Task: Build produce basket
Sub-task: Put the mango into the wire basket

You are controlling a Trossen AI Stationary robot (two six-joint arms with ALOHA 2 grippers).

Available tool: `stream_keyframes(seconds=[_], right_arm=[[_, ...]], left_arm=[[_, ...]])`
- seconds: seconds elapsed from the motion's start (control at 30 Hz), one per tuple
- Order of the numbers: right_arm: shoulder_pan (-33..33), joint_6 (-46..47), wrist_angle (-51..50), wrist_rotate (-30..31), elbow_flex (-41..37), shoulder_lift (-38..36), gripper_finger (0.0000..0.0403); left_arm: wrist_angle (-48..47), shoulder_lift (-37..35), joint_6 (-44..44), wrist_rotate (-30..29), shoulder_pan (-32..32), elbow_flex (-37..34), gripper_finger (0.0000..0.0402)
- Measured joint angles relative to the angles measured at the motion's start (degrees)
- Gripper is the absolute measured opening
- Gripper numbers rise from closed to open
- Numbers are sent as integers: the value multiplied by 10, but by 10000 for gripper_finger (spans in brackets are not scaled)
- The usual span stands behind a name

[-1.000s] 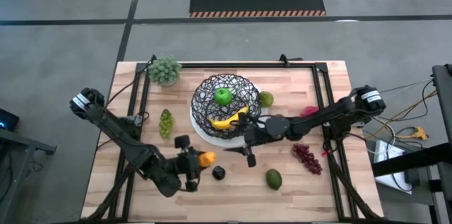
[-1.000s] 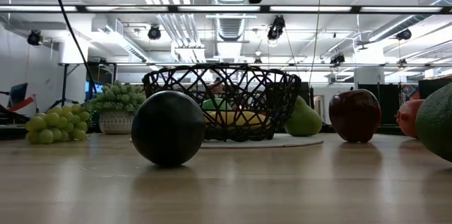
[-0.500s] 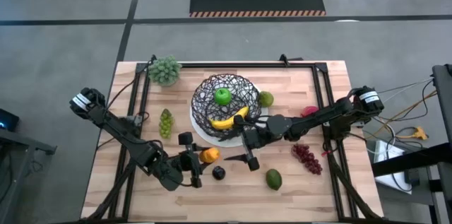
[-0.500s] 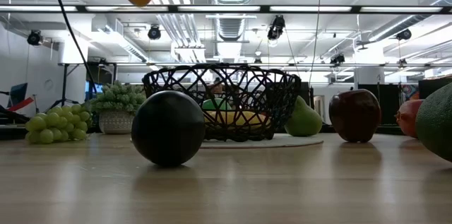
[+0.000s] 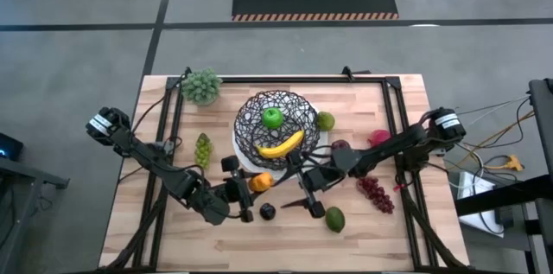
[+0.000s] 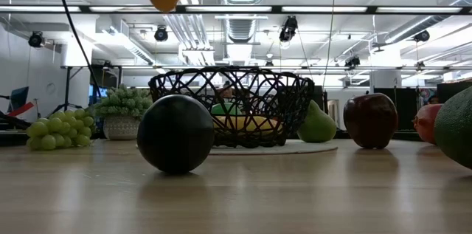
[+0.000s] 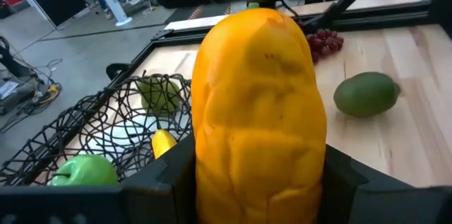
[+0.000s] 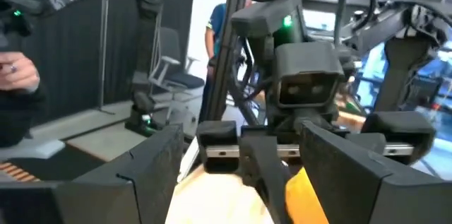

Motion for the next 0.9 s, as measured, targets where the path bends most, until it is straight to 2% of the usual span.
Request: stream_keyframes(seconds=[0.1, 0.47, 0.67, 0.9], right_arm=[[6, -1, 35, 4, 2, 16, 259], [8, 7, 34, 12, 24, 39, 254], [8, -33, 27, 76, 28, 38, 253], [3, -53, 22, 96, 28, 28, 262]], left_arm=[[2, 0, 11, 1, 0, 0, 167], [16, 1, 16, 0, 2, 0, 167], [26, 1, 18, -3, 6, 0, 167], [31, 1, 14, -6, 6, 0, 167]])
